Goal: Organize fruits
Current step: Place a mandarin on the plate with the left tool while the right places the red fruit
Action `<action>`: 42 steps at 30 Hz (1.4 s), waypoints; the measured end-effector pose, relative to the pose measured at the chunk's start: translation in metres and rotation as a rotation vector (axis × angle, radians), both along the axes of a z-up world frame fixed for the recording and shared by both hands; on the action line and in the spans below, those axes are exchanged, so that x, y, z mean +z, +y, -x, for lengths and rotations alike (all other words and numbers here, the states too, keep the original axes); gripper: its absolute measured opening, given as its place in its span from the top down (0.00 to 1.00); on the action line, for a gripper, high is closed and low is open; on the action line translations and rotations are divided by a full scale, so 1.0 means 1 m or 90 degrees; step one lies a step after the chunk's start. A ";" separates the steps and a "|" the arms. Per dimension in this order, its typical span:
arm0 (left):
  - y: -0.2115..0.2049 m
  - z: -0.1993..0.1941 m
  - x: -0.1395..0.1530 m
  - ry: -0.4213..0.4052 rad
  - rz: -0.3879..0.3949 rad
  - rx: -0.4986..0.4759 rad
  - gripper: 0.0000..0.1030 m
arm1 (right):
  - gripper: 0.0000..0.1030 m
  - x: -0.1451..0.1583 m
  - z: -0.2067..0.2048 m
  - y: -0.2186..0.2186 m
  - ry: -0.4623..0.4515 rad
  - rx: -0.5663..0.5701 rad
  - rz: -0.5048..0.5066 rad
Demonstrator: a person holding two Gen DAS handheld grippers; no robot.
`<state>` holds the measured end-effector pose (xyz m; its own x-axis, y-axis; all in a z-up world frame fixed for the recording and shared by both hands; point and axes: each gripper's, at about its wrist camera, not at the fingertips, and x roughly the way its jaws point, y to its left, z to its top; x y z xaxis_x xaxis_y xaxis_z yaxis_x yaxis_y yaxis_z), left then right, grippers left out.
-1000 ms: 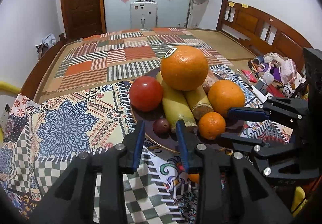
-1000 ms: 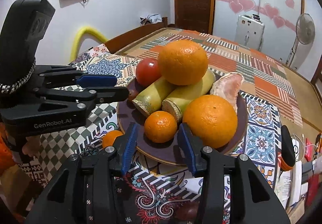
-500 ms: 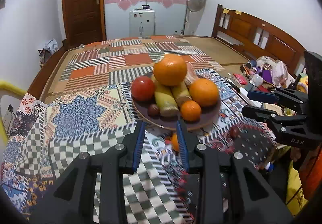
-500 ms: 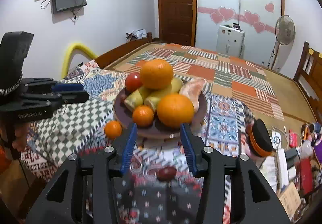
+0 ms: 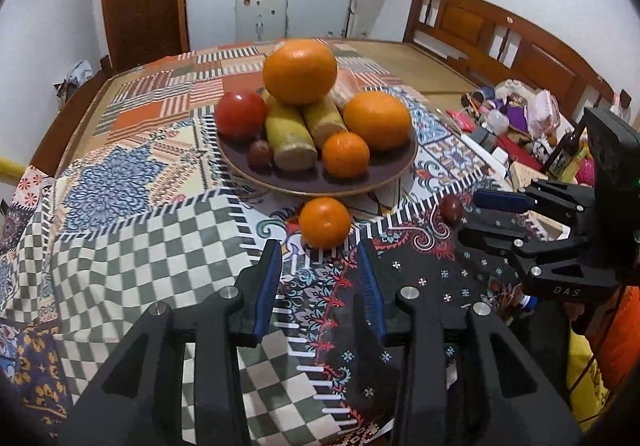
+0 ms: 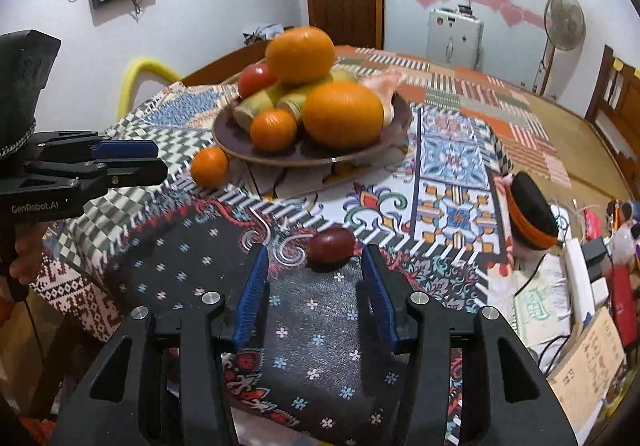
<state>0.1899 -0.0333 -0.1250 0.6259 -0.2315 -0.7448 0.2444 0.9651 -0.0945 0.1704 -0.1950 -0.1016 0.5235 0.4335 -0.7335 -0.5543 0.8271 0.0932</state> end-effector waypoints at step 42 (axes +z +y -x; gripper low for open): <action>0.001 -0.029 0.017 -0.046 0.006 0.021 0.67 | 0.76 0.030 -0.027 0.017 -0.069 0.013 -0.054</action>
